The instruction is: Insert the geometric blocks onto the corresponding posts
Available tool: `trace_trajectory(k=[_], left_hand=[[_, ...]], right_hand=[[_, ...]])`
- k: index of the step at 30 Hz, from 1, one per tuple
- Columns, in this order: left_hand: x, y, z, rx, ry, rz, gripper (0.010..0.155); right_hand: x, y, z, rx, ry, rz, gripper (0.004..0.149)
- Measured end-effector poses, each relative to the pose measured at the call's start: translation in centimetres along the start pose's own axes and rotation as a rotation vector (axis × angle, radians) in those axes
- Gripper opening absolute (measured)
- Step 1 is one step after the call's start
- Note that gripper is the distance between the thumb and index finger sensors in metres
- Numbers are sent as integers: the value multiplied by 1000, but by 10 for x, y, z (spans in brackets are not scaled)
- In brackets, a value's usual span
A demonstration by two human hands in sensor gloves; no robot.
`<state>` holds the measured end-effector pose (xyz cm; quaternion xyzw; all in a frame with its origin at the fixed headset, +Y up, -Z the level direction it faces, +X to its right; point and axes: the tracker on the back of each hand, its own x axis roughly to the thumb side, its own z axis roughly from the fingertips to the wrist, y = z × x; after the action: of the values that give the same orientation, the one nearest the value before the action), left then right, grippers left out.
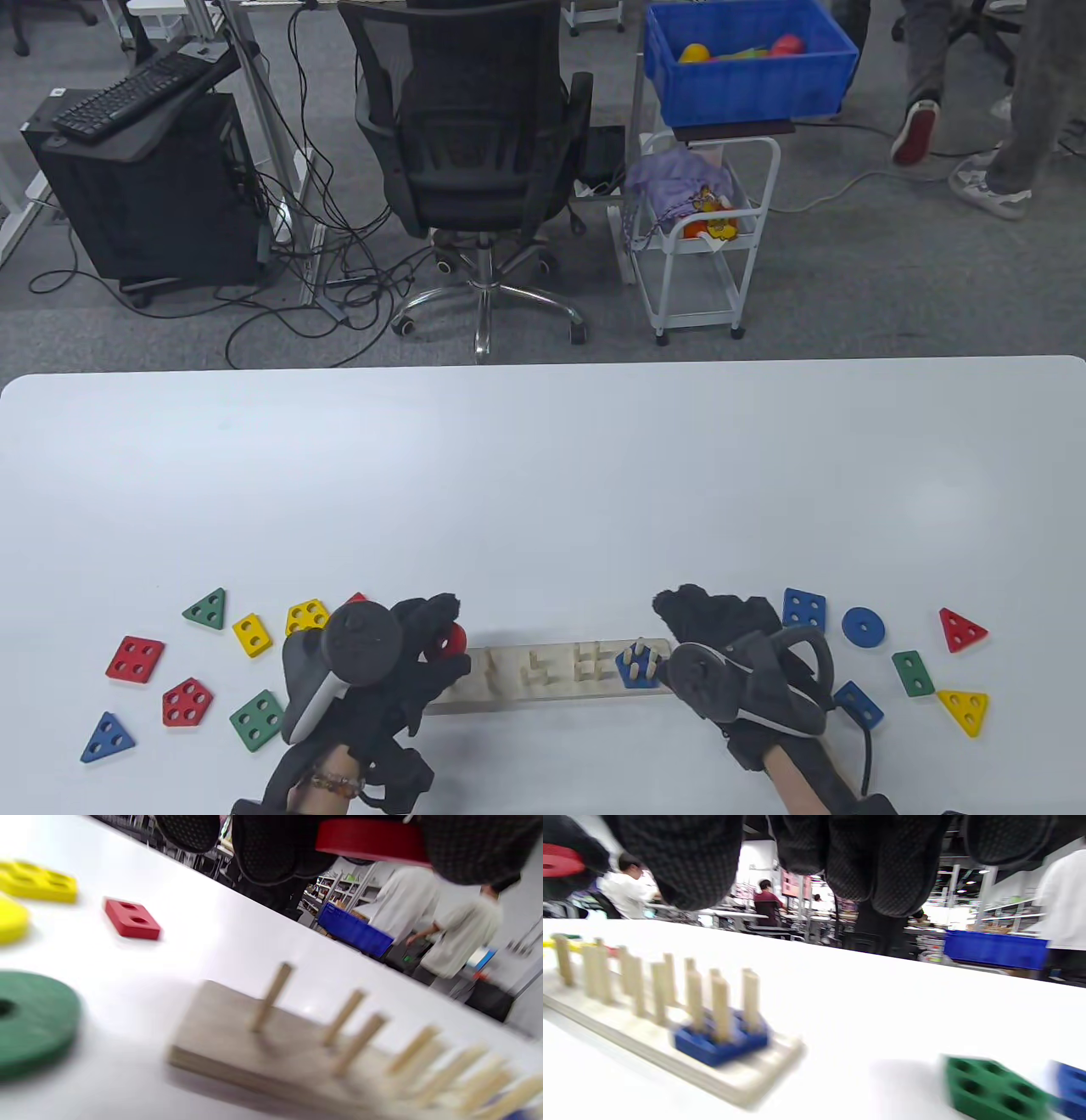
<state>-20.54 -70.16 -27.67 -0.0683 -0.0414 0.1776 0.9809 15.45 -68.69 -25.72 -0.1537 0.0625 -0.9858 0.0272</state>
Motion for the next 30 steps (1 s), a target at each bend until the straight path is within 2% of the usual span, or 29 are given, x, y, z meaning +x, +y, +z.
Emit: trace_trajectory(k=[3,6,21,24,26,28,30], left_hand=[[5,-12,-2,-15,-5,-203,71],[5,-21,-5,-16,-5,-303,71],[4,-31,-8,-44,-2,-331,72],[2,-27,-7,-82,32,-319,81],[-4,-18,-6,-74,75,-295,77],[-14,-6,-4,-25,133,-227,69],[-27,6,-2,32,189,-195,66]], right_hand=[[-15,7,6,32,46,-28,70],[-22,8,6,42,74,-49,70],[-23,9,5,91,81,-65,69],[-25,9,5,95,90,-69,70],[-28,8,5,90,107,-85,68],[-34,8,5,88,135,-118,67],[-44,9,4,87,184,-148,66]])
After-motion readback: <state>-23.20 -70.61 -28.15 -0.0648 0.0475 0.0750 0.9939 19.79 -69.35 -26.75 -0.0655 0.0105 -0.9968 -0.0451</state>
